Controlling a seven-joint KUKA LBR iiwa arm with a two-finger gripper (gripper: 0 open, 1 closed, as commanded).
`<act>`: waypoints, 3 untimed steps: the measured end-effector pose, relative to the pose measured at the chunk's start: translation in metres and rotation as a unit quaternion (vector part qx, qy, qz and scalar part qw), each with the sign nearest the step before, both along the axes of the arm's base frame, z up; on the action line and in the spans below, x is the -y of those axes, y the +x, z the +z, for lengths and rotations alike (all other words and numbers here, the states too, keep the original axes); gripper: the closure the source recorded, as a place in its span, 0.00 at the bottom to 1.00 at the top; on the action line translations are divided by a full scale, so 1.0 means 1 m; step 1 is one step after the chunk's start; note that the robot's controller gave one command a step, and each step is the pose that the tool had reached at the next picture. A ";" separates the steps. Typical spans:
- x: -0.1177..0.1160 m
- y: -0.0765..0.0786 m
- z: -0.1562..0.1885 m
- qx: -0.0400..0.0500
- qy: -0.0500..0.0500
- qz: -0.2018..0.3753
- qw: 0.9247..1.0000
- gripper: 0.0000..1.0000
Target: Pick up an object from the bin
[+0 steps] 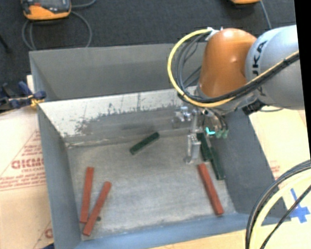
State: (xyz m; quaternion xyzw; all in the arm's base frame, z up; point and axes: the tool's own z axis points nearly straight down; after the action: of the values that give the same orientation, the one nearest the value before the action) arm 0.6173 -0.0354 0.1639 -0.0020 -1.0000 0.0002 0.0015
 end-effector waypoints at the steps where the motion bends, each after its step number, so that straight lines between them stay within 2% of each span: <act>1: 0.092 -0.014 -0.095 0.003 -0.001 0.072 0.997 0.00; 2: 0.108 -0.128 -0.091 0.006 0.000 0.296 0.955 0.00; 3: 0.109 -0.128 -0.091 0.006 -0.001 0.297 0.955 1.00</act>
Offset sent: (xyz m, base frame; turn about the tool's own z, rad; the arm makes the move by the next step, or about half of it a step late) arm -0.0141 -0.0870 -0.0939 -0.1508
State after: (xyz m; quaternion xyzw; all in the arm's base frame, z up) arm 0.4892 -0.1445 0.0730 0.2948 -0.9556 0.0017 -0.0045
